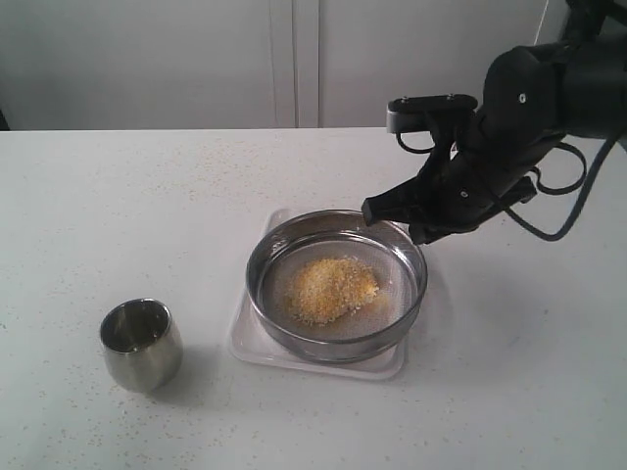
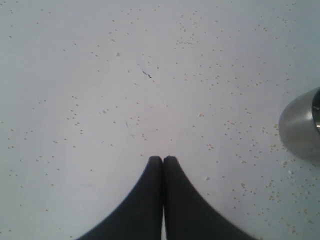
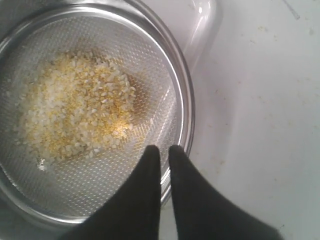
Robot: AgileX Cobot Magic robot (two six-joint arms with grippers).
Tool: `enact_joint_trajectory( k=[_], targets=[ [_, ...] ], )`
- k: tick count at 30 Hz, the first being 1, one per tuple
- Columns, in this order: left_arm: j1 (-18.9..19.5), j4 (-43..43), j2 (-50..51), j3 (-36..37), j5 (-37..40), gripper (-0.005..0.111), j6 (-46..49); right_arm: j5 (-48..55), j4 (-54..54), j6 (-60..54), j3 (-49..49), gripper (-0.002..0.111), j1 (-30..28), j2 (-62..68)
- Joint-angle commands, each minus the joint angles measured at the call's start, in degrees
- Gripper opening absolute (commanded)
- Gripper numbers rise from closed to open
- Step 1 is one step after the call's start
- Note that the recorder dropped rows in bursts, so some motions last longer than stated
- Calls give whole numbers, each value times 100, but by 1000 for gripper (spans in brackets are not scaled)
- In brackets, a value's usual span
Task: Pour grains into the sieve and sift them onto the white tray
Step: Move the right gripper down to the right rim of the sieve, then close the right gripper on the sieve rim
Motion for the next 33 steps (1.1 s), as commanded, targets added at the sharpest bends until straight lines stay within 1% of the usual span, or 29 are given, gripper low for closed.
enact_joint_trajectory(
  k=[1,3,5,6,14,33],
  targets=[
    [13,-28,-52,-22,67,0,-15,-96,-133,129,-57,25,6,137],
    [13,-28,-52,-22,67,0,-15,-137,-133,212,-57,34,6,203],
    [13,-28,-52,-22,67,0,-15,-163,-133,245,-57,39,6,266],
    [13,-28,-52,-22,67,0,-15,-194,-175,245,-57,39,6,290],
    [13,-28,-52,-22,67,0,-15,-234,-724,792,-57,39,6,588],
    [13,-28,-52,-22,67,0,-15,-431,-714,1153,-57,39,6,1180]
  ],
)
